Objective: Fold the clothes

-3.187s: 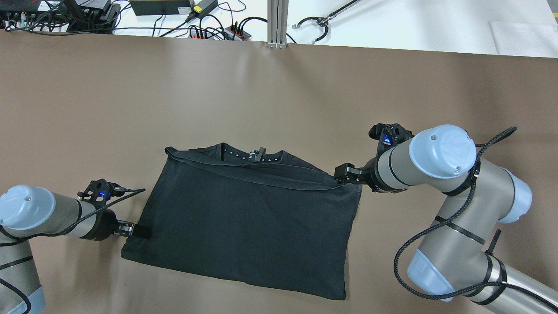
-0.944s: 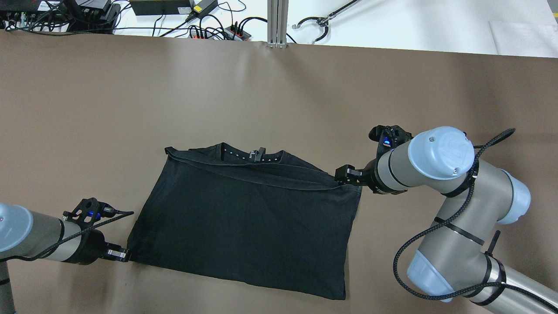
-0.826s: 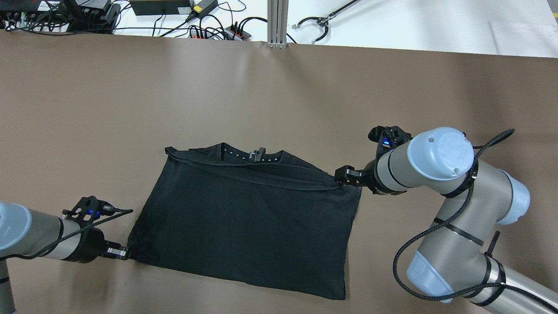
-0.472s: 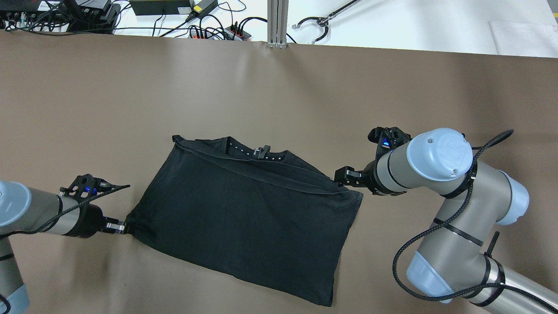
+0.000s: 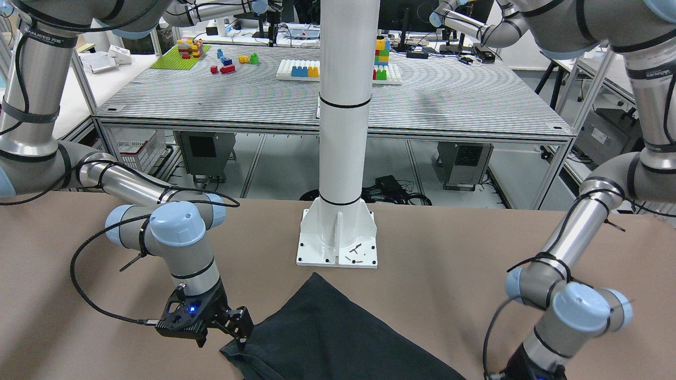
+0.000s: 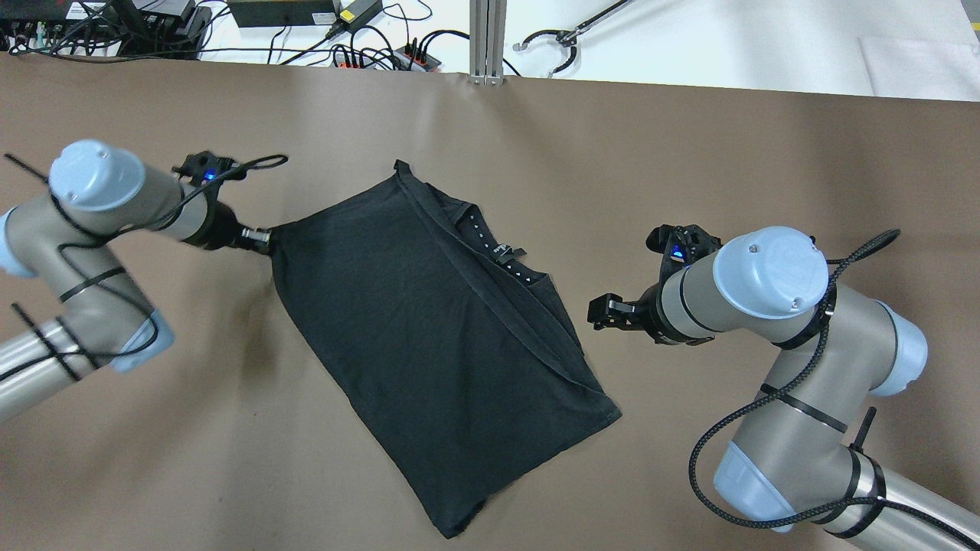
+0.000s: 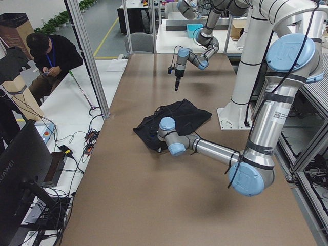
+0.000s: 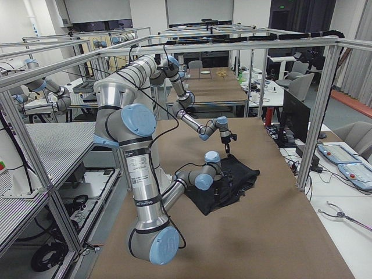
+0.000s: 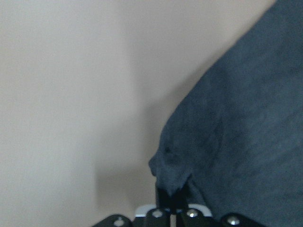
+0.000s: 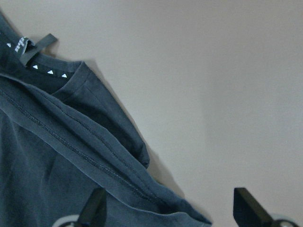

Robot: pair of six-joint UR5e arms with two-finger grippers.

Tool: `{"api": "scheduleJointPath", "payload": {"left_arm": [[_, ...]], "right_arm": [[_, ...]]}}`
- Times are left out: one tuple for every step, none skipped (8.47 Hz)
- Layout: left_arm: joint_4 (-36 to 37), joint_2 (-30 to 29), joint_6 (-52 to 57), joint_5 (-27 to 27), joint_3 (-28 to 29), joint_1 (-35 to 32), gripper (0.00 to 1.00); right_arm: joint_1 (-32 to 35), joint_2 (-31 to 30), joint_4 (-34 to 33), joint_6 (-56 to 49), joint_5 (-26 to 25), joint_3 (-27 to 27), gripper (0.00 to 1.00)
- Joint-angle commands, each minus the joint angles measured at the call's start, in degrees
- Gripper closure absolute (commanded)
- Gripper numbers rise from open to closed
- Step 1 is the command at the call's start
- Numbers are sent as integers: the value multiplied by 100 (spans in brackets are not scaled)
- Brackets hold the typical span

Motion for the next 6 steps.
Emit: {"api": "scheduleJointPath", "payload": {"left_arm": [[263,-2783,269,535,2981,-371,100],[254,-3665,234,818,3950,-327,100],[236,-4239,243,838,4604,-283,100],[210,-4349,243,978,4724,-161,100],[201,-4342,243,1031,4725,-134,100],[192,-4341,260,1032,4716,-142,100]], "right_arm": [[-2,24,0,0,-7,-7,6],[-10,33,0,0,-16,1,6],[-10,42,0,0,-25,-7,6],[-80,33,0,9,-25,-16,6],[-98,42,0,9,-25,-42,6],[-98,51,9,0,-25,-86,6]]}}
